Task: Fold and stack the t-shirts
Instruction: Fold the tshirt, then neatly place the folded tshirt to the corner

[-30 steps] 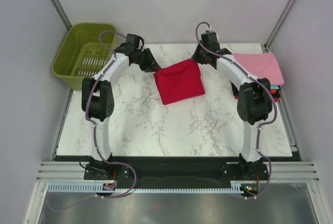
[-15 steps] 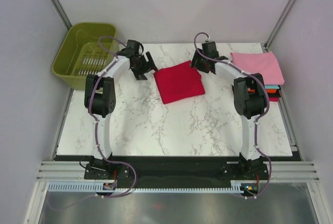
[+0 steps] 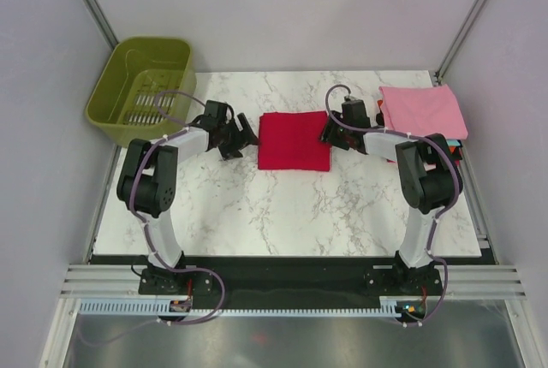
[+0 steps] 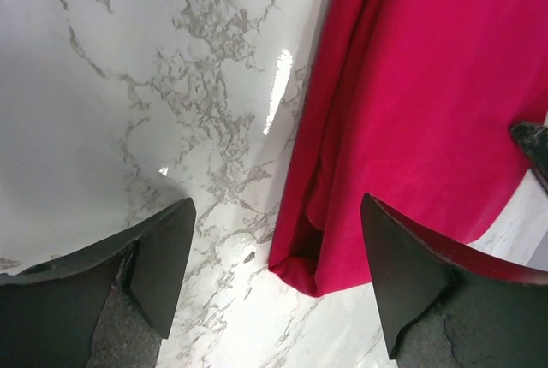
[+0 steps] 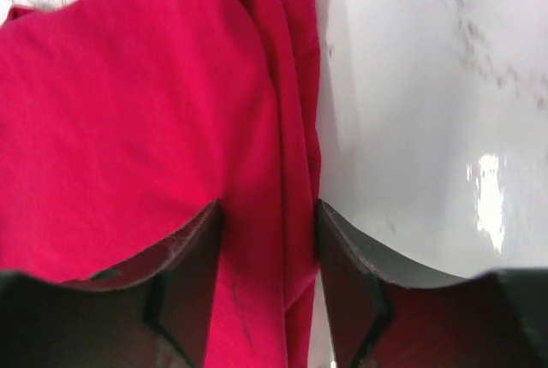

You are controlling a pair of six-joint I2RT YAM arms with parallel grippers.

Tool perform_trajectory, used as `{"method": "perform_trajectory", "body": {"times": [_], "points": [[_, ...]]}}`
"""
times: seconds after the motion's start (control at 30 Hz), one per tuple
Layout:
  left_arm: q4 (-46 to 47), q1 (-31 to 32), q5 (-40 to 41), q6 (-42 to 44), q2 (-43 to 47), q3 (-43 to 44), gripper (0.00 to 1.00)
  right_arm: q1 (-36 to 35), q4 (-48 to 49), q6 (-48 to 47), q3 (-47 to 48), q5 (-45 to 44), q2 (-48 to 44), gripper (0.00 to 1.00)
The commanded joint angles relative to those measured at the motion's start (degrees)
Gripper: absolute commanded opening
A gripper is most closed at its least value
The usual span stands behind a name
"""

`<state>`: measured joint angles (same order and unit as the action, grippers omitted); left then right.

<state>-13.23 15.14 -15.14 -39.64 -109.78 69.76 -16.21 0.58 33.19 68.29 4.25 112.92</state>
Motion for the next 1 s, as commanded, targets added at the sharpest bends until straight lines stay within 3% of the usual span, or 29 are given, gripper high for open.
{"method": "perform_trajectory", "body": {"times": [0.0, 0.03, 0.13, 0.23, 0.5, 0.6, 0.83, 0.97], "points": [[12.1, 0.2, -0.8, -3.2, 3.6, -4.9, 0.87, -0.5, 4.4, 0.9, -5.1, 1.5, -5.9, 0.61], [12.5, 0.2, -1.0, -3.2, 3.4, -5.0, 0.88, -0.5, 4.3, 0.9, -5.4, 1.0, -6.4, 0.68], [13.0, 0.8, -1.9, -1.4, 0.8, -2.2, 0.96, -0.5, 3.2, 0.6, -4.5, -2.1, -6.8, 0.75], [12.8, 0.8, -0.8, -1.1, -2.2, 0.8, 0.97, -0.2, 2.2, 0.3, -1.9, -3.9, -4.6, 0.76], [5.9, 0.8, -0.4, -1.6, -11.9, 14.2, 0.89, 1.4, 1.6, 1.8, 5.8, -4.7, 3.5, 0.71], [2.4, 0.8, -1.1, -1.5, -15.6, 19.1, 0.87, 1.4, 1.5, 1.9, 7.6, -4.4, 5.9, 0.64], [1.0, 0.7, -0.6, -3.0, -18.7, 21.3, 0.75, 1.4, -0.4, 1.8, 12.2, -2.6, 11.6, 0.62], [0.3, 0.9, 0.1, -3.1, -18.9, 21.9, 0.74, 0.4, -2.1, 1.6, 14.1, -3.5, 13.2, 0.58]]}}
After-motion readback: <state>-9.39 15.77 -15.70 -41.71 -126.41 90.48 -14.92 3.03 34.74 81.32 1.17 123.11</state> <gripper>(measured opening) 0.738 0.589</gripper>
